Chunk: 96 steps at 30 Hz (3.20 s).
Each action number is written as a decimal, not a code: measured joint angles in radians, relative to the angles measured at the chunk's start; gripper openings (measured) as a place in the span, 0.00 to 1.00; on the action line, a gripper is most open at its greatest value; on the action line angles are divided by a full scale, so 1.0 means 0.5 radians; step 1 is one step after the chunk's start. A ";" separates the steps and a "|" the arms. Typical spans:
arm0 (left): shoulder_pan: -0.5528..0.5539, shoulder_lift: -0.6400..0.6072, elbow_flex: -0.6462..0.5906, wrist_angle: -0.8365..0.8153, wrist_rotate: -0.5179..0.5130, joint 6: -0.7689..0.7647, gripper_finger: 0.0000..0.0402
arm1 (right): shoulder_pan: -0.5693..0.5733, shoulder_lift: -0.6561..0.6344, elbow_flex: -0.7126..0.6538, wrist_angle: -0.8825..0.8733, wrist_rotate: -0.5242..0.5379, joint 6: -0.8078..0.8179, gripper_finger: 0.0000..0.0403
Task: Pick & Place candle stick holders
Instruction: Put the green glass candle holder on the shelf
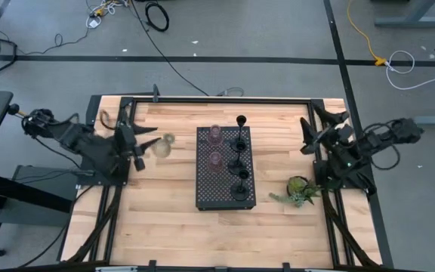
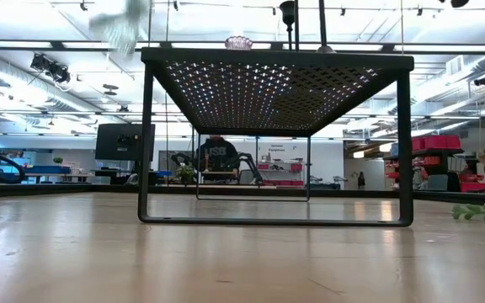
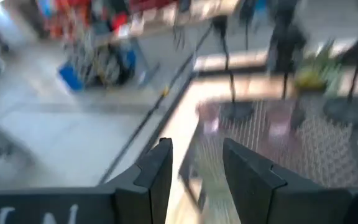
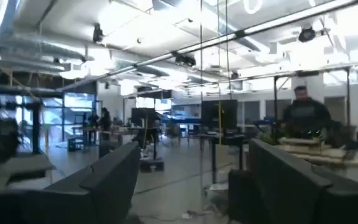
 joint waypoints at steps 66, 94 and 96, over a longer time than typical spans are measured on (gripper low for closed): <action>0.418 -0.135 -1.933 2.241 0.613 -0.256 0.36 | -0.399 -0.591 -0.001 -2.094 -0.700 1.299 0.74; 0.807 1.301 -1.715 3.119 0.901 -0.185 0.36 | -0.399 -0.589 -0.001 -2.079 -0.813 1.298 0.74; 0.830 1.415 -1.652 3.121 0.900 -0.141 0.36 | -0.399 -0.589 -0.001 -2.079 -0.814 1.298 0.74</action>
